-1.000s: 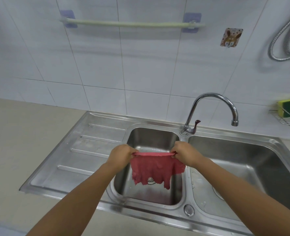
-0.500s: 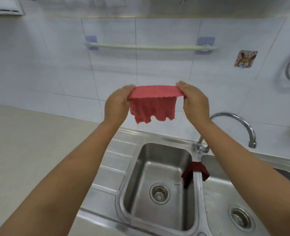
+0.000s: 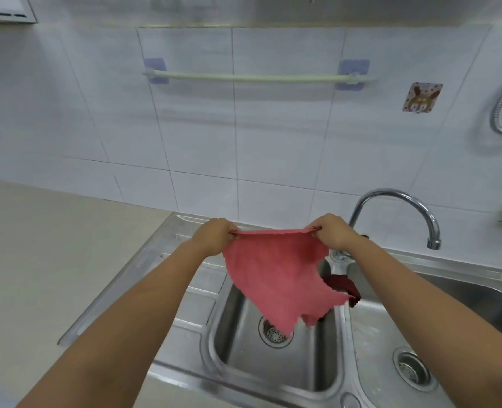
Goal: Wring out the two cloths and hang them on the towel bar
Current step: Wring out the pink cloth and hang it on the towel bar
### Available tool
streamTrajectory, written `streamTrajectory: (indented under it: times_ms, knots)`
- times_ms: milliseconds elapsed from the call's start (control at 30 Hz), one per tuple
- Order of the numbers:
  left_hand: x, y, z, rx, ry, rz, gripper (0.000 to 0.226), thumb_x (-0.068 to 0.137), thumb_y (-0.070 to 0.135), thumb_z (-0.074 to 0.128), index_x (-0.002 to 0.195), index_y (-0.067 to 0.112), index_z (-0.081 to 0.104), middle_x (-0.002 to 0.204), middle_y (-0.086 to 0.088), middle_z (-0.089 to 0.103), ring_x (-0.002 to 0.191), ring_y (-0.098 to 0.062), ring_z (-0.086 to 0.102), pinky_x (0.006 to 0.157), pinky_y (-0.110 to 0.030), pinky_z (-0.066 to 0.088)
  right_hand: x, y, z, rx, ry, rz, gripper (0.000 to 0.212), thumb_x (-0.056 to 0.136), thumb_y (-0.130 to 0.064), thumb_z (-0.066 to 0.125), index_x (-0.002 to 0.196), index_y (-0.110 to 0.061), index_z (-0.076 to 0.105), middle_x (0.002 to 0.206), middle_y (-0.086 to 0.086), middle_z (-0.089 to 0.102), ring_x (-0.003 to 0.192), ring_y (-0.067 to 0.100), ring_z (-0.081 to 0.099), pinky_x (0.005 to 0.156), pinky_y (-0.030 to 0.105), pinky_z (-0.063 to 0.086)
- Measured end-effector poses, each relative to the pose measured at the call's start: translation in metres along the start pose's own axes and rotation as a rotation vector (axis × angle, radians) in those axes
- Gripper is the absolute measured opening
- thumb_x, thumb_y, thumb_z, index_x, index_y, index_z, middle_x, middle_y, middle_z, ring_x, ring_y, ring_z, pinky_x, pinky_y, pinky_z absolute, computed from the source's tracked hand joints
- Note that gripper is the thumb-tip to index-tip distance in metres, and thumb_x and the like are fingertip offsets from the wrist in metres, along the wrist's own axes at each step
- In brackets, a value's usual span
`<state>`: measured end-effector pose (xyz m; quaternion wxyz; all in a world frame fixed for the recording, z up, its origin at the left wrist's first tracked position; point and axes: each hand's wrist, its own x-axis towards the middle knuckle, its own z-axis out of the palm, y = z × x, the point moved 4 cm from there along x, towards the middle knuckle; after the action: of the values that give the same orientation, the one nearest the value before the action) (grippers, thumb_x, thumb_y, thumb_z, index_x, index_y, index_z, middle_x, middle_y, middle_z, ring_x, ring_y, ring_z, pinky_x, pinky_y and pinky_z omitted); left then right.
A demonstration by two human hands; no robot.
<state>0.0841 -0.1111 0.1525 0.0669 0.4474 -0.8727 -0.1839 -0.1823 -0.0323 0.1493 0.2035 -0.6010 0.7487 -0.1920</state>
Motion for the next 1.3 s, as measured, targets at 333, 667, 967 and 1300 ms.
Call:
streamTrajectory:
  times_ms: [333,667,967,1300]
  knots:
    - [-0.015,0.018,-0.115,0.045,0.872,0.099,0.037,0.09,0.002,0.052,0.124,0.011,0.063,0.12,-0.017,0.067,0.112,-0.038,0.06,0.108,-0.045,0.037,-0.013,-0.104,-0.073,-0.057,0.947,-0.427,0.049,0.089,0.003,0.041,0.131,-0.017,0.059,0.135,0.004,0.059,0.124,0.024,0.055,0.104,0.036,0.042]
    - [-0.018,-0.027,-0.052,0.108,0.074,-0.12,0.028,0.087,0.017,0.052,0.103,0.023,0.074,0.104,-0.004,0.073,0.099,-0.026,0.065,0.084,-0.034,0.051,0.012,-0.069,-0.003,-0.225,0.096,-0.11,0.049,0.082,-0.001,0.044,0.115,-0.026,0.071,0.121,0.002,0.068,0.112,0.026,0.061,0.092,0.039,0.05]
    - [-0.028,-0.028,-0.053,0.086,0.356,-0.058,0.033,0.085,0.014,0.042,0.099,0.023,0.071,0.1,-0.003,0.073,0.096,-0.031,0.066,0.075,-0.034,0.048,0.002,-0.062,0.003,-0.038,0.289,-0.026,0.051,0.083,0.001,0.04,0.12,-0.022,0.068,0.128,0.002,0.065,0.118,0.025,0.058,0.098,0.038,0.048]
    - [-0.033,-0.034,-0.06,0.112,0.35,-0.103,0.031,0.085,0.01,0.045,0.097,0.024,0.07,0.097,0.0,0.073,0.089,-0.027,0.066,0.072,-0.033,0.05,-0.002,-0.078,0.009,0.045,0.332,0.092,0.036,0.078,0.002,0.035,0.1,-0.02,0.053,0.099,0.01,0.067,0.085,0.032,0.06,0.071,0.037,0.049]
